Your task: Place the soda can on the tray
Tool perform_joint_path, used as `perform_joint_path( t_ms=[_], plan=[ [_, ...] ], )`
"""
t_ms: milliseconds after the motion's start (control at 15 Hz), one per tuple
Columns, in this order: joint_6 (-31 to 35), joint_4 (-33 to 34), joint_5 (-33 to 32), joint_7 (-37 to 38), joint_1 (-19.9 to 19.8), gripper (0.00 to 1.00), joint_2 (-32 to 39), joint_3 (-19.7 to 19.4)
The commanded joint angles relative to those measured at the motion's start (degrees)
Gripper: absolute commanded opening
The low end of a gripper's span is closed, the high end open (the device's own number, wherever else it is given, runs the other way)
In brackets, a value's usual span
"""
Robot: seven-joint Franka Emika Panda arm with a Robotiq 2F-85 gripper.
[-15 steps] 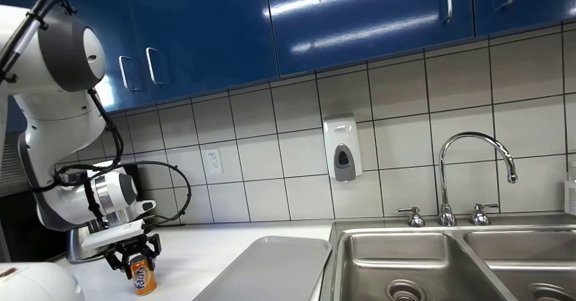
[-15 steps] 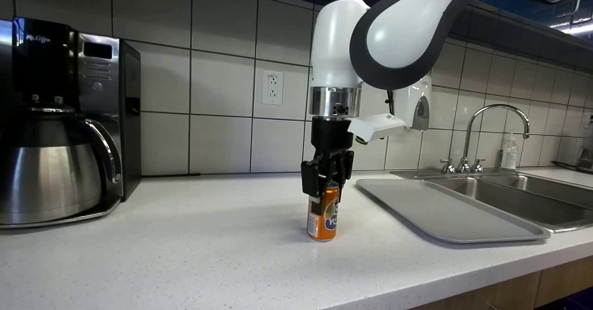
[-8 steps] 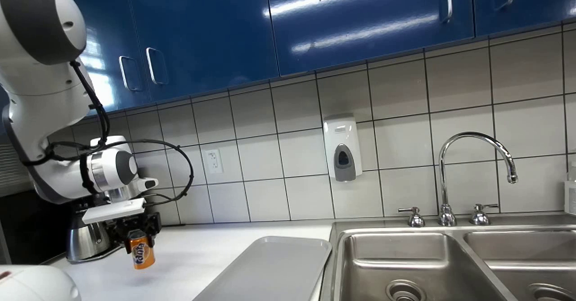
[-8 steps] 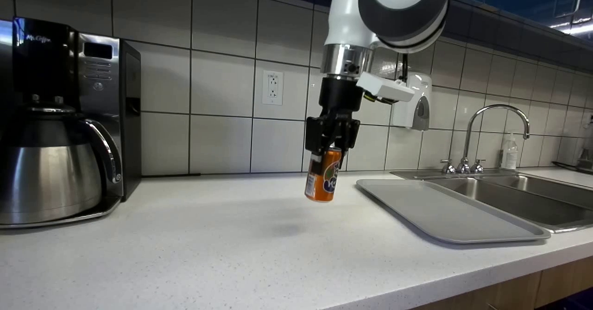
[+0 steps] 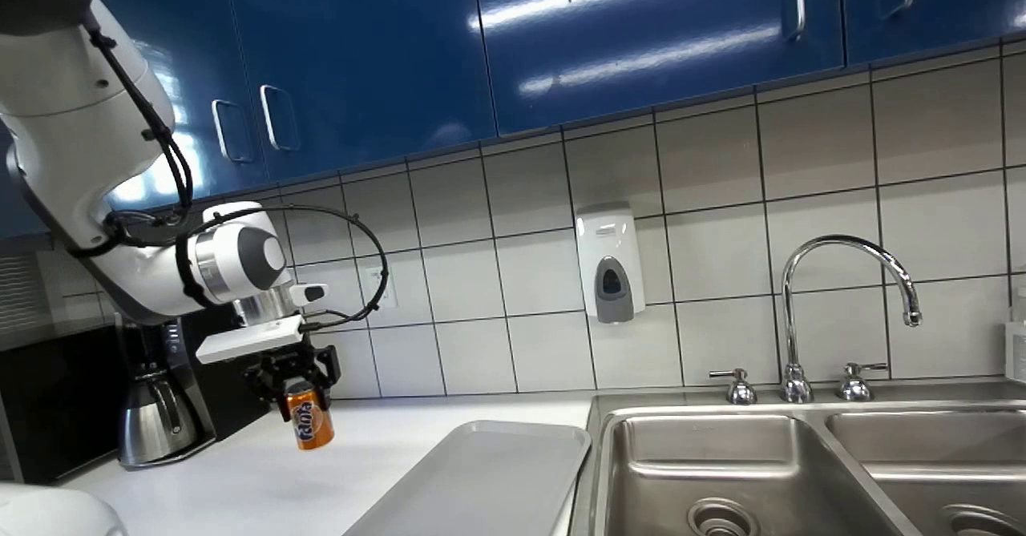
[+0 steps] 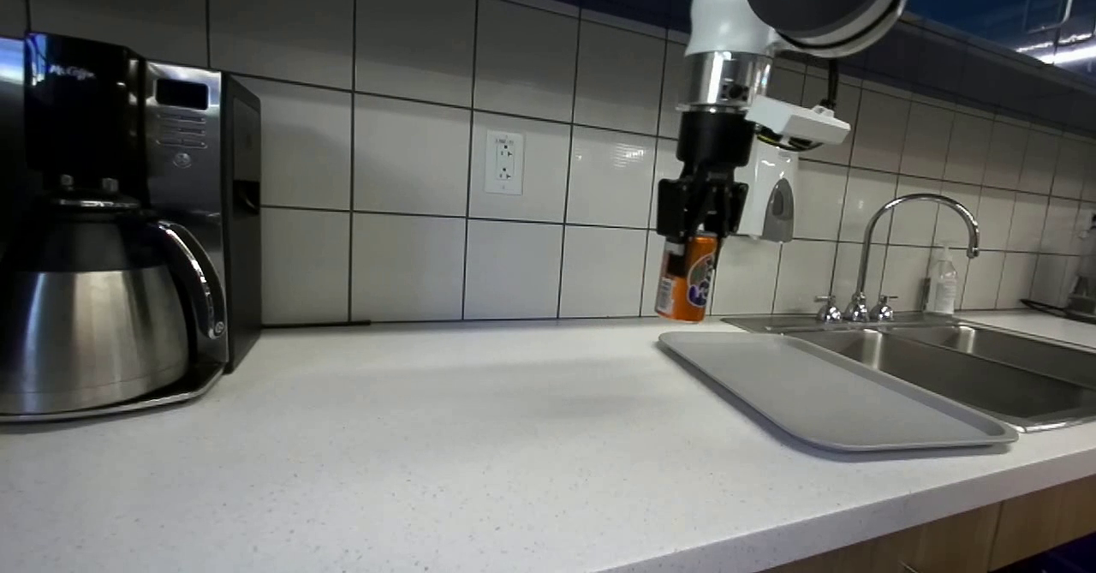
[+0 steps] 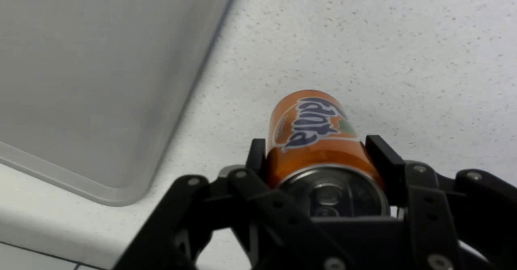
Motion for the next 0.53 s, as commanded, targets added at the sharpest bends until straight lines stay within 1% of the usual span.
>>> perform_joint_path(
  t_ms=[0,467],
  plan=[
    [-2.7,-3.1,-1.5,-2.3,-3.9,0.39,-5.4,-2.0],
    [-3.4,-6.2,-3.1,-4.2,-10.0,0.39,-7.4,-6.7]
  ],
)
